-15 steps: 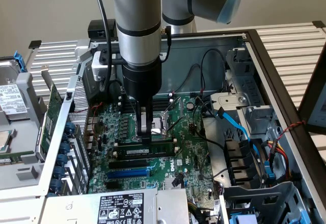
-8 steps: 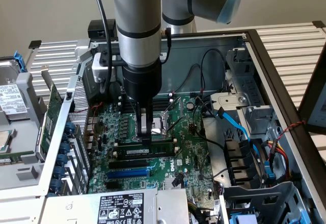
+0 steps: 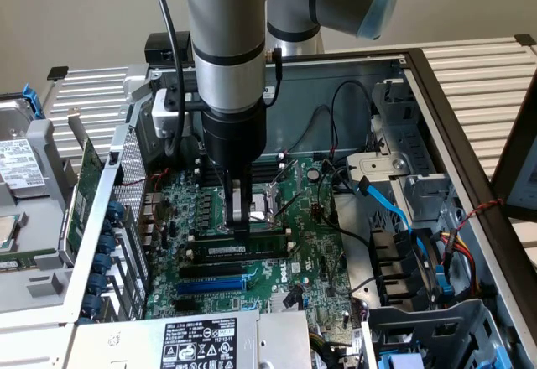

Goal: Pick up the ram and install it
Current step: 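Press down the ram until it locks into place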

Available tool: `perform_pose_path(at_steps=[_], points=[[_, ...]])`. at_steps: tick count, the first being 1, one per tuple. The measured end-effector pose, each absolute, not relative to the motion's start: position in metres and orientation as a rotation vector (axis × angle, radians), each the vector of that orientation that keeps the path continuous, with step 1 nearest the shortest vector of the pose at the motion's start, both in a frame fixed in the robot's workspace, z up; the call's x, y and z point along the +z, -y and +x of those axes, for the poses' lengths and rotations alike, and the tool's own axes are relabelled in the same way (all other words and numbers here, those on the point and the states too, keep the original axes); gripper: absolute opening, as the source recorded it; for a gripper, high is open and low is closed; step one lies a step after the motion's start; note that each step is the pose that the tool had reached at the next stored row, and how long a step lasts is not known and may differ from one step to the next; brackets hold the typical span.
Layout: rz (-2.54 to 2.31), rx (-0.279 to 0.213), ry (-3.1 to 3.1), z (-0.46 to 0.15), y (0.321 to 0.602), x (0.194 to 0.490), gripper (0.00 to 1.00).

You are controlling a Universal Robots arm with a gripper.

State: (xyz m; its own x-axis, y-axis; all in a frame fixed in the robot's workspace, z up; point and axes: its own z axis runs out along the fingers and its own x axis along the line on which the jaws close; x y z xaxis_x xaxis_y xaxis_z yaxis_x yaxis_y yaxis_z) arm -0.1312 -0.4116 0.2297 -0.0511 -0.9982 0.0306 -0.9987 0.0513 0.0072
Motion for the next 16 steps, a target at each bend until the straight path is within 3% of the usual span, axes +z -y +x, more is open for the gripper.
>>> perform_pose_path(at_steps=[16], points=[[2.146, 0.024, 2.259, -0.1312, 0.4127, 0.2294, 0.11]])
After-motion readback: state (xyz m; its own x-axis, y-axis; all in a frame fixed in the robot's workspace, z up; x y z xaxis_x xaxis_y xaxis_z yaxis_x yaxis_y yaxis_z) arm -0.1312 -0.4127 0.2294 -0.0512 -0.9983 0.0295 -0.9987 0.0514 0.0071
